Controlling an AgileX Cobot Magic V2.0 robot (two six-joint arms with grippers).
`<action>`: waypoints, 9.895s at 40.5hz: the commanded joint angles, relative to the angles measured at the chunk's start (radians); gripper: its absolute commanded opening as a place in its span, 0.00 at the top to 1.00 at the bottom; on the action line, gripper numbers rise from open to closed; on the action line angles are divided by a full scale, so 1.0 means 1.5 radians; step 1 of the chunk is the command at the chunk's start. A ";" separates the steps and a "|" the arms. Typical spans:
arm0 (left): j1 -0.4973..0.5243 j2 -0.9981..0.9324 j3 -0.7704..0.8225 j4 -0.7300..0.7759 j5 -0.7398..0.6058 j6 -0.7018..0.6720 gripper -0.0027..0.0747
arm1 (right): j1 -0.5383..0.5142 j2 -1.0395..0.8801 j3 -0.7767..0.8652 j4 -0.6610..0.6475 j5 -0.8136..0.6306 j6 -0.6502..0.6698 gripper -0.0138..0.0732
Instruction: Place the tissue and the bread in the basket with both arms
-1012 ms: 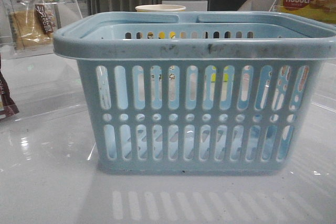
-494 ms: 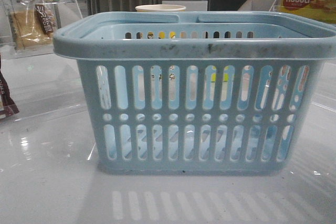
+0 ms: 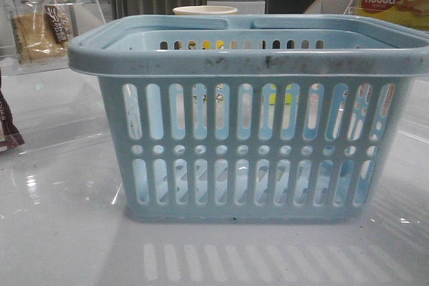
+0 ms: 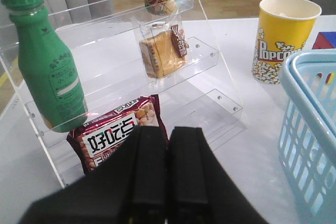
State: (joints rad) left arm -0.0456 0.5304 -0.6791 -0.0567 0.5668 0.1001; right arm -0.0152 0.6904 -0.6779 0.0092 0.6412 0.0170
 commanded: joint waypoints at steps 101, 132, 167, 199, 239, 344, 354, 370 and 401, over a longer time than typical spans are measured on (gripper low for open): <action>0.000 0.073 -0.018 -0.007 -0.065 -0.005 0.85 | -0.130 0.702 -0.461 -0.040 -0.257 0.015 0.59; 0.000 0.073 -0.018 -0.007 -0.072 -0.005 0.85 | 0.028 0.385 -0.461 0.156 0.001 -0.097 0.60; 0.000 0.073 -0.018 -0.007 -0.069 -0.005 0.85 | 0.303 0.610 -0.461 0.165 0.012 -0.127 0.45; 0.000 0.073 -0.018 -0.005 -0.069 -0.005 0.85 | 0.303 0.334 -0.329 0.146 0.006 -0.183 0.17; 0.000 0.353 -0.159 -0.020 -0.116 -0.005 0.18 | 0.303 0.110 -0.167 0.107 0.022 -0.183 0.17; 0.038 0.694 -0.556 -0.205 -0.057 -0.005 0.85 | 0.303 0.110 -0.167 0.107 0.022 -0.183 0.17; 0.001 0.620 -0.556 -0.231 -0.002 0.019 0.85 | 0.303 0.110 -0.167 0.107 0.022 -0.183 0.17; -0.231 0.605 -0.555 -0.231 0.050 0.142 0.85 | 0.303 0.110 -0.167 0.107 0.022 -0.183 0.17; -0.359 0.739 -0.554 -0.228 0.066 0.142 0.42 | 0.303 0.110 -0.167 0.107 0.022 -0.183 0.17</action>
State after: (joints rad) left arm -0.5780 1.6876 -1.4774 -0.3732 0.7076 0.3111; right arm 0.4395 0.8612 -0.9002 0.1728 0.7374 -0.2512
